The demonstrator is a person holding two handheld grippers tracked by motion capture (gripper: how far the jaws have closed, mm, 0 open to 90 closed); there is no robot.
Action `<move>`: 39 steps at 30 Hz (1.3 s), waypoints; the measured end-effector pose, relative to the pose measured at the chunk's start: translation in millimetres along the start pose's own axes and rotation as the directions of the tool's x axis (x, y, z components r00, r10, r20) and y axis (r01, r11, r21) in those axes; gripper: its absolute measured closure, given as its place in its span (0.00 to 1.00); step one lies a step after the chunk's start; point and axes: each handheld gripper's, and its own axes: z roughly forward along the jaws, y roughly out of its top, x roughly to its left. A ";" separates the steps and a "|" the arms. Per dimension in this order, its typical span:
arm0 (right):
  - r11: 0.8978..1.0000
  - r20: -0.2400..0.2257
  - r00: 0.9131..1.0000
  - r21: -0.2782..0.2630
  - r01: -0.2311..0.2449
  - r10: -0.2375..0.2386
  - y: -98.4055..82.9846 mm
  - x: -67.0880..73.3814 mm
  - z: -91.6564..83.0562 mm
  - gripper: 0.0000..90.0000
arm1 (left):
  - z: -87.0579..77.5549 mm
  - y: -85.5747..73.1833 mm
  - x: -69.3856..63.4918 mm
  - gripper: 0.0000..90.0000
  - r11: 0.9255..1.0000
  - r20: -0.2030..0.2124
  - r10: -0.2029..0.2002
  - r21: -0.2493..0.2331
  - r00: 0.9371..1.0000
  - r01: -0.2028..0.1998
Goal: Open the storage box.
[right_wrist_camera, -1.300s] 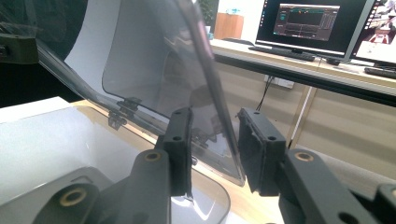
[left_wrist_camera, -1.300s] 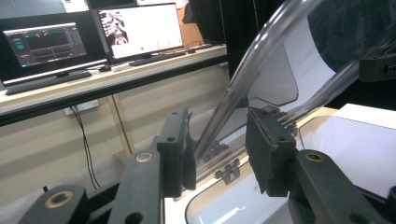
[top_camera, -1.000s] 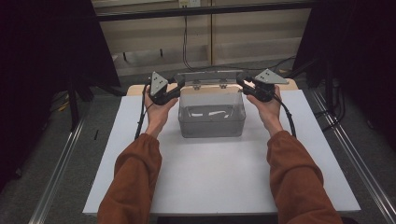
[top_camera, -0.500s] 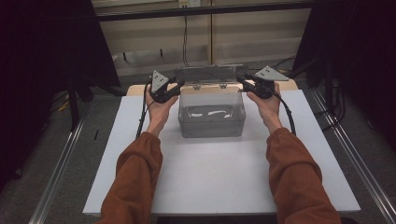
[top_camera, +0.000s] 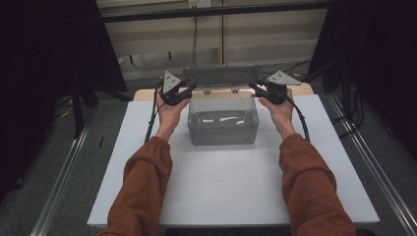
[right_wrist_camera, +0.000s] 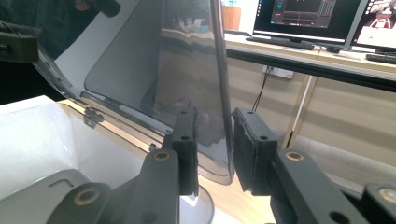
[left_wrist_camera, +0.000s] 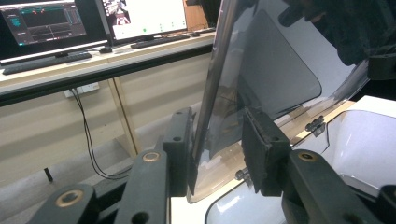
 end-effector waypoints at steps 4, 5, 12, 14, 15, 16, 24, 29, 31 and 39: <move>1.000 -0.005 1.000 0.010 -0.008 0.008 -1.6 -2.4 5.4 0.78 | 2.0 -0.6 1.6 0.72 1.000 -0.002 -0.018 -0.003 1.000 0.018; 1.000 -0.006 1.000 0.012 -0.008 0.008 -1.7 -2.9 6.0 0.78 | 2.1 -1.2 3.1 0.73 1.000 0.000 -0.012 0.002 1.000 0.012; 1.000 -0.010 1.000 0.027 -0.016 0.016 -6.1 -5.4 11.8 0.77 | 5.9 -8.4 7.7 0.76 0.998 0.009 -0.055 0.022 0.998 0.055; 0.999 -0.012 1.000 0.027 -0.022 0.023 -7.6 -6.3 12.9 0.77 | 7.6 -10.9 8.1 0.77 0.997 0.016 -0.066 0.029 0.998 0.066; 0.999 -0.013 1.000 0.026 -0.024 0.025 -8.1 -6.6 13.4 0.77 | 8.4 -11.6 8.8 0.77 0.998 0.017 -0.057 0.031 0.998 0.057; 0.999 -0.014 0.999 0.026 -0.028 0.028 -8.3 -7.0 13.8 0.78 | 8.9 -11.8 8.7 0.77 0.998 0.015 -0.060 0.030 0.998 0.059; 0.999 -0.019 0.999 0.025 -0.028 0.028 -7.2 -9.3 17.9 0.80 | 12.5 -12.2 12.5 0.76 0.997 0.012 -0.063 0.041 0.998 0.062; 0.999 -0.023 0.999 0.026 -0.030 0.031 -7.1 -11.1 18.8 0.82 | 15.5 -11.1 13.5 0.75 0.996 0.012 -0.079 0.053 0.997 0.078; 0.999 -0.019 0.999 0.032 -0.026 0.027 -6.4 -11.7 19.3 0.83 | 17.0 -10.9 14.4 0.74 0.995 0.013 -0.087 0.060 0.996 0.086; 0.997 -0.017 0.997 0.019 -0.069 0.069 -7.8 -15.5 22.4 0.86 | 22.4 -15.5 15.6 0.73 0.988 -0.008 -0.129 0.078 0.992 0.130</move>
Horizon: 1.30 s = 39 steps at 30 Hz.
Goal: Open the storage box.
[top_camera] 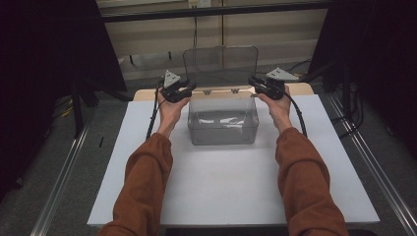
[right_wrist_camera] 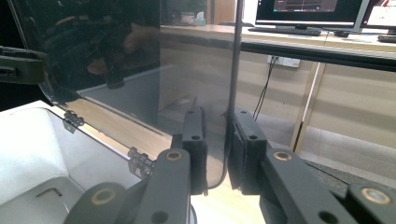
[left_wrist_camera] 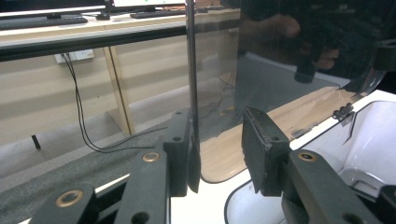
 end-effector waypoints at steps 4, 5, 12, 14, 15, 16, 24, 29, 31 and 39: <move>1.000 -0.004 1.000 0.001 -0.008 0.008 0.5 -1.8 1.3 0.87 | 4.0 -0.6 3.1 0.76 1.000 0.009 -0.005 0.004 1.000 0.005; 1.000 -0.005 1.000 0.006 -0.012 0.012 1.0 -1.9 1.4 0.87 | 5.2 -0.1 3.1 0.76 1.000 0.007 -0.011 0.009 1.000 0.011; 1.000 -0.010 1.000 0.016 -0.010 0.010 2.3 -4.1 3.2 0.88 | 8.2 6.1 4.1 0.76 1.000 -0.002 -0.019 0.025 1.000 0.019; 1.000 -0.013 1.000 0.014 -0.017 0.017 2.1 -4.7 3.3 0.88 | 9.4 4.8 6.7 0.78 0.999 0.010 -0.023 0.037 1.000 0.023; 1.000 -0.012 1.000 0.015 -0.020 0.020 2.3 -4.7 3.4 0.88 | 9.9 4.2 6.9 0.79 0.999 0.011 -0.036 0.036 0.999 0.035; 1.000 -0.013 1.000 0.017 -0.021 0.021 2.7 -4.9 3.5 0.88 | 10.1 3.9 7.6 0.79 0.998 0.010 -0.036 0.044 0.999 0.036; 0.995 -0.004 0.997 0.052 -0.080 0.081 6.8 -6.2 7.0 0.88 | 13.2 6.7 10.5 0.81 0.994 0.024 -0.081 0.070 0.996 0.079; 0.992 0.005 0.995 0.074 -0.102 0.102 9.2 -7.0 9.1 0.87 | 14.4 7.4 11.9 0.81 0.990 0.025 -0.119 0.077 0.993 0.117; 0.991 0.006 0.995 0.090 -0.104 0.104 10.9 -7.3 10.2 0.87 | 14.7 7.1 12.2 0.82 0.987 0.026 -0.145 0.071 0.989 0.143; 0.975 0.005 0.984 0.138 -0.175 0.176 16.8 -10.7 13.4 0.88 | 15.8 7.7 15.2 0.82 0.981 0.022 -0.174 0.096 0.984 0.172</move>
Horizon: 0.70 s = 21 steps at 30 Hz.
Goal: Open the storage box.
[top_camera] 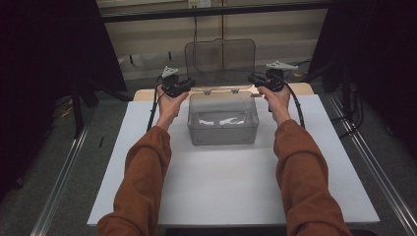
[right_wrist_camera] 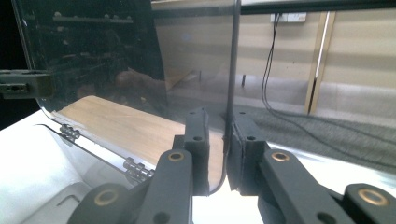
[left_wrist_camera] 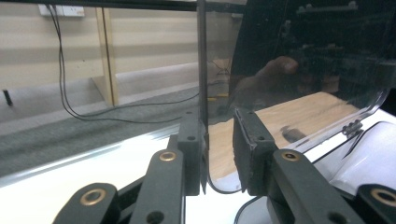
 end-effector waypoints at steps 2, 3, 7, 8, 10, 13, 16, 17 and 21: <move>1.000 0.003 1.000 0.004 -0.017 0.017 0.6 -0.4 1.0 0.88 | 1.0 1.0 0.1 0.82 1.000 -0.004 -0.003 0.009 1.000 0.003; 0.999 0.003 0.999 0.013 -0.033 0.033 1.1 -0.7 1.1 0.88 | 1.3 1.7 0.0 0.82 1.000 -0.004 -0.008 0.014 1.000 0.008; 0.998 0.005 0.998 0.031 -0.061 0.060 3.4 -1.8 2.7 0.88 | 2.2 4.0 0.3 0.82 0.999 -0.008 -0.012 0.036 1.000 0.012; 0.998 0.008 0.998 0.036 -0.060 0.060 4.0 -2.1 3.3 0.88 | 2.4 4.3 0.8 0.82 0.999 -0.007 -0.010 0.043 1.000 0.010; 0.997 0.013 0.998 0.054 -0.061 0.060 6.8 -2.0 4.6 0.88 | 3.1 3.7 0.9 0.81 0.999 -0.010 -0.016 0.043 1.000 0.017; 0.995 0.010 0.997 0.072 -0.072 0.072 8.7 -3.0 5.2 0.88 | 4.2 4.3 1.1 0.81 0.998 -0.012 -0.028 0.050 1.000 0.028; 0.993 0.012 0.996 0.077 -0.087 0.086 8.8 -3.8 6.2 0.88 | 4.9 6.1 1.5 0.81 0.997 -0.012 -0.048 0.065 0.999 0.049; 0.992 0.012 0.995 0.077 -0.096 0.095 8.5 -4.3 6.7 0.88 | 5.3 6.6 1.3 0.81 0.996 -0.015 -0.051 0.069 0.999 0.052; 0.986 0.015 0.989 0.077 -0.145 0.144 7.1 -5.6 8.2 0.88 | 6.3 7.3 2.9 0.81 0.994 -0.012 -0.071 0.082 0.997 0.072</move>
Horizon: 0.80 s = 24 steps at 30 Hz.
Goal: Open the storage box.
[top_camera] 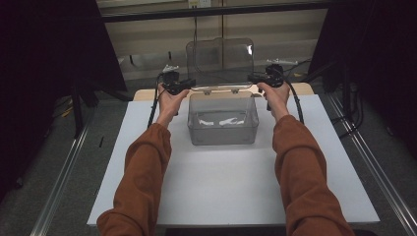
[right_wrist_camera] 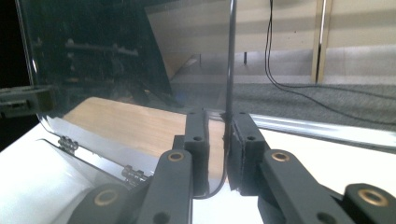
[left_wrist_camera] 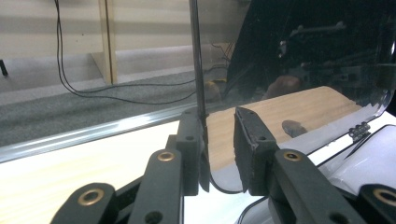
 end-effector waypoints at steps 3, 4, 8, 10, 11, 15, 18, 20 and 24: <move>1.000 0.004 1.000 0.002 -0.016 0.016 -0.1 0.0 1.0 0.88 | 1.0 -0.3 1.4 0.81 1.000 0.003 -0.017 0.005 1.000 0.017; 1.000 0.004 1.000 0.004 -0.020 0.020 0.0 -0.5 1.5 0.88 | 1.6 -0.4 1.3 0.81 1.000 0.001 -0.020 0.007 1.000 0.020; 1.000 0.010 1.000 0.013 -0.027 0.027 0.9 -0.4 3.0 0.87 | 3.3 -2.2 2.1 0.79 0.999 -0.001 -0.035 0.011 0.999 0.035; 0.999 0.009 0.999 0.020 -0.038 0.038 1.1 -1.1 3.6 0.87 | 4.3 -2.4 1.9 0.78 0.999 -0.003 -0.033 0.013 0.999 0.033; 0.999 0.010 0.999 0.019 -0.036 0.036 0.9 -1.5 4.1 0.87 | 4.5 -2.5 2.0 0.78 0.999 -0.004 -0.034 0.015 0.999 0.034; 0.998 -0.001 0.998 0.022 -0.064 0.064 -0.5 -4.1 5.4 0.87 | 6.0 -2.7 1.8 0.77 0.999 -0.008 -0.025 0.028 1.000 0.025; 0.998 0.007 0.998 0.029 -0.062 0.061 -1.0 -4.0 7.1 0.86 | 7.8 -2.8 1.2 0.75 0.999 -0.015 -0.017 0.047 1.000 0.018; 0.997 0.018 0.998 0.037 -0.067 0.067 -1.2 -3.5 8.0 0.85 | 8.6 -3.5 2.2 0.73 0.998 -0.012 -0.025 0.050 1.000 0.026; 0.994 0.013 0.995 0.048 -0.101 0.101 -2.8 -6.3 10.2 0.85 | 10.0 -4.3 2.9 0.72 0.997 -0.012 -0.042 0.060 0.999 0.042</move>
